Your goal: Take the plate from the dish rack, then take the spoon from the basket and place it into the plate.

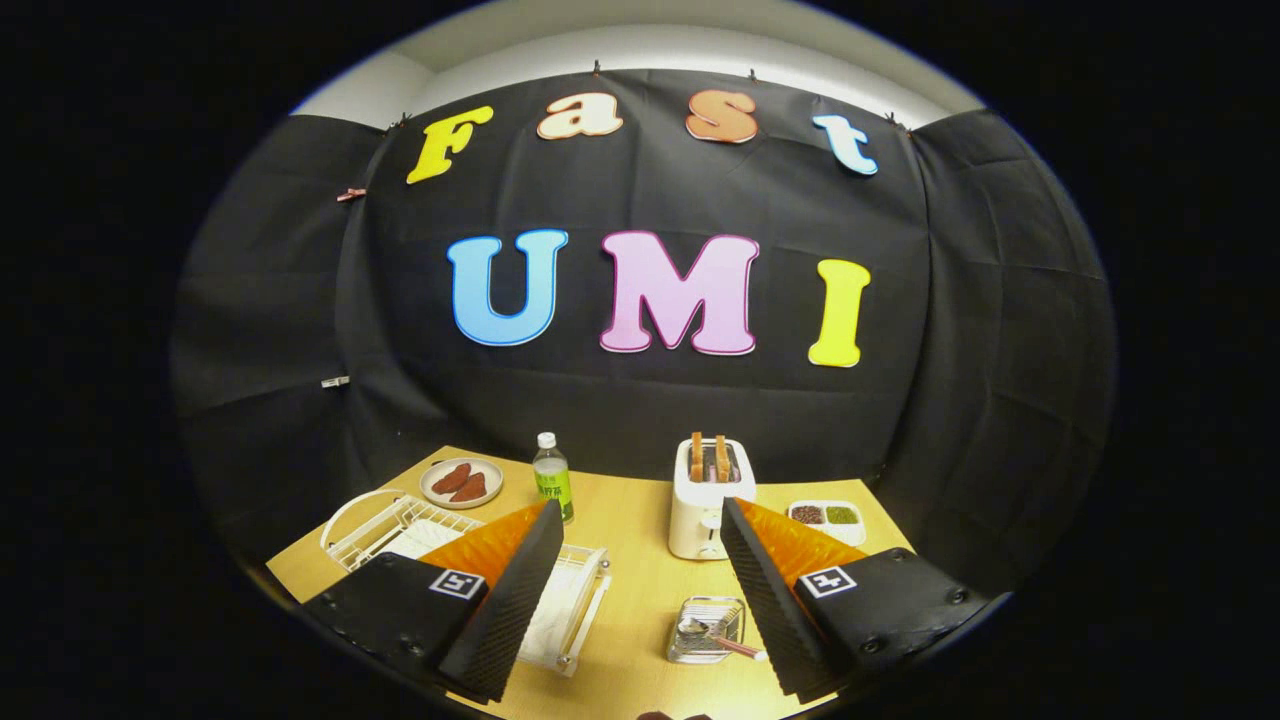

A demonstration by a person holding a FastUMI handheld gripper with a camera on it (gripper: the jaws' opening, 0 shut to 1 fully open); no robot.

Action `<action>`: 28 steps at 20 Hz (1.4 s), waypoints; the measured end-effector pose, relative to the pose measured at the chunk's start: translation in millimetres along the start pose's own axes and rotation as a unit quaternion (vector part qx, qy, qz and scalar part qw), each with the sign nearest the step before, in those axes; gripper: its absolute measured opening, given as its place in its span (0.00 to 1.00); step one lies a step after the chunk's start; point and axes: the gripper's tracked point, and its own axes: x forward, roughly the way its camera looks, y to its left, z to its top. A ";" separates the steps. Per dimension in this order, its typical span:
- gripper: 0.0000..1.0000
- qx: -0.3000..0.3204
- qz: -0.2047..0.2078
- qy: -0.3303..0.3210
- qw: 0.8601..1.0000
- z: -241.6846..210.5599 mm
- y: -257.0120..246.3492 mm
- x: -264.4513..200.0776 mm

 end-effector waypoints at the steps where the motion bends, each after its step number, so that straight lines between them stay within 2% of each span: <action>1: 0.98 0.002 0.011 0.008 1.000 -1.4 8.8 7.8; 5: 0.98 -0.007 0.050 0.065 0.997 -22.1 48.5 43.2; 10: 0.98 0.024 0.088 0.156 0.984 -60.5 97.2 74.2; 14: 0.98 0.043 0.077 0.226 0.970 -97.5 111.1 102.5; 17: 0.99 0.075 0.052 0.284 0.954 -125.1 113.2 115.4; 19: 0.94 0.105 0.041 0.320 0.941 -142.2 115.9 121.1; 20: 0.84 0.118 0.036 0.336 0.934 -150.2 117.7 122.8; 22: 0.77 0.134 0.033 0.358 0.923 -160.5 123.0 124.6; 23: 0.70 0.137 0.033 0.365 0.920 -162.9 125.8 125.6; 26: 0.45 0.130 0.025 0.373 0.918 -168.3 129.8 128.3; 28: 0.43 0.124 0.016 0.376 0.918 -168.7 131.2 128.0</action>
